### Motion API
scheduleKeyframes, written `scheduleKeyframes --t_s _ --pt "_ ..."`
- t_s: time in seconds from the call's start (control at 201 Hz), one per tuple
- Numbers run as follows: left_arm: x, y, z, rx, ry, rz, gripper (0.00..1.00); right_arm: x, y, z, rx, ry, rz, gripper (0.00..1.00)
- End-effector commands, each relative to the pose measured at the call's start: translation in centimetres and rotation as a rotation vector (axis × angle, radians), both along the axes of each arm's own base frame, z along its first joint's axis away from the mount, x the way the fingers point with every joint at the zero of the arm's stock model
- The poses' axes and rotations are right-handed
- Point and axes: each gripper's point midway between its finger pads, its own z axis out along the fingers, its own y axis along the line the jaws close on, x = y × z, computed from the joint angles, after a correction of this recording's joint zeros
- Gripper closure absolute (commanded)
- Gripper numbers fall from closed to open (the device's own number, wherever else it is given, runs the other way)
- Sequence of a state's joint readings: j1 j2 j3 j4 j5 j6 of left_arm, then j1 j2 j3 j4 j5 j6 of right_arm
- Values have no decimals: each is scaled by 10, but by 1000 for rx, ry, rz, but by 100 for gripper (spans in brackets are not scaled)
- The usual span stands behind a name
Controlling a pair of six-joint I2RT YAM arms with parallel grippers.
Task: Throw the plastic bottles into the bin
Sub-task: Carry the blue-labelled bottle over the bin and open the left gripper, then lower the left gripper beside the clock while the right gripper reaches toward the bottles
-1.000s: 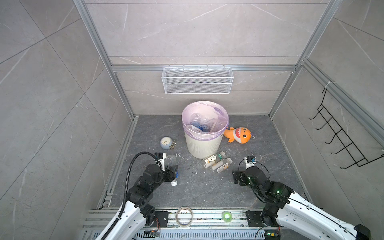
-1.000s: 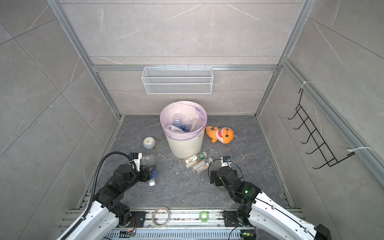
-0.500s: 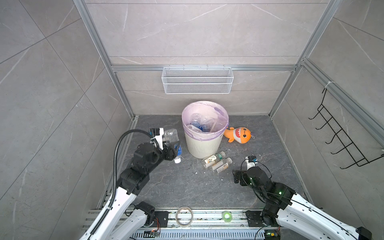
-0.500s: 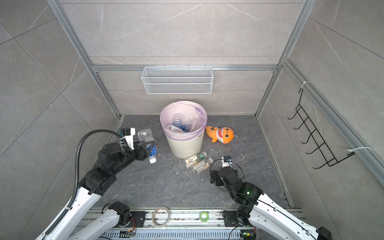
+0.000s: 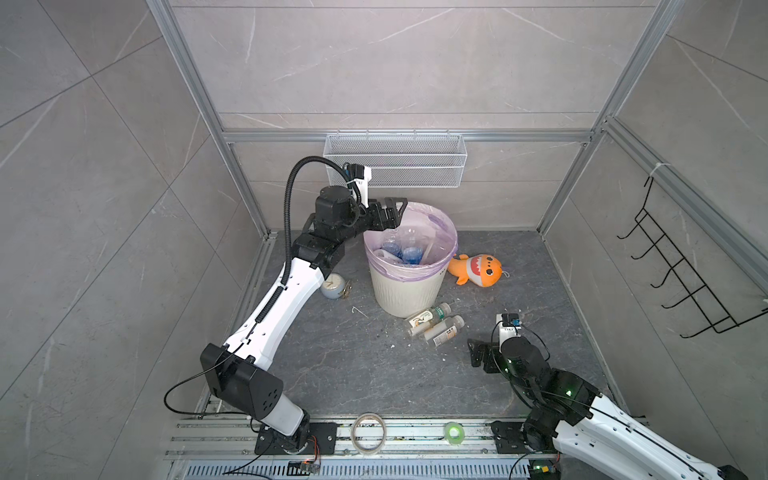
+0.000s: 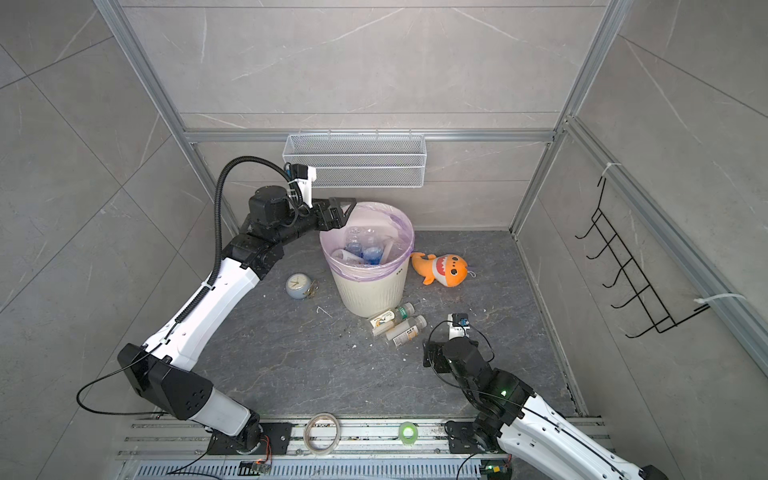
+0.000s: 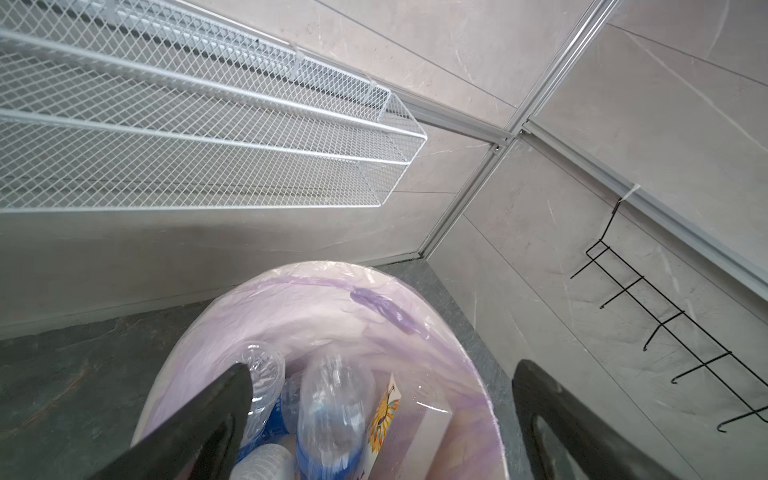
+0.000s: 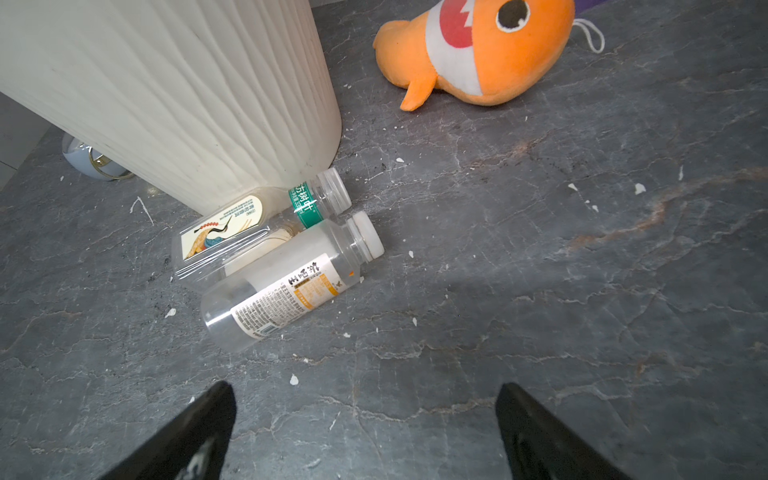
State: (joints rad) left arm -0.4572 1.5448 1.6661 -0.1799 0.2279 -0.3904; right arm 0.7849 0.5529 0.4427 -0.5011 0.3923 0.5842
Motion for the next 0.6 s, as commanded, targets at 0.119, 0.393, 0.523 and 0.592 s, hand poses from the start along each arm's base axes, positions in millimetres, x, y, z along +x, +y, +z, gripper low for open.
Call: scheduleKeyframes --t_s 0.119,0.393,0.523,0.592 --pt "-45 27 51 -33 -159 14 0 1 -1 -7 -21 18 -2 0" --pt "-69 44 15 -1 -113 41 0 5 4 -13 -56 64 -7 0" --pt "-80 51 -10 14 -75 53 0 9 14 -20 -31 112 -15 0" --pt "-85 59 -29 34 -48 77 0 12 22 -22 -8 139 -22 0"
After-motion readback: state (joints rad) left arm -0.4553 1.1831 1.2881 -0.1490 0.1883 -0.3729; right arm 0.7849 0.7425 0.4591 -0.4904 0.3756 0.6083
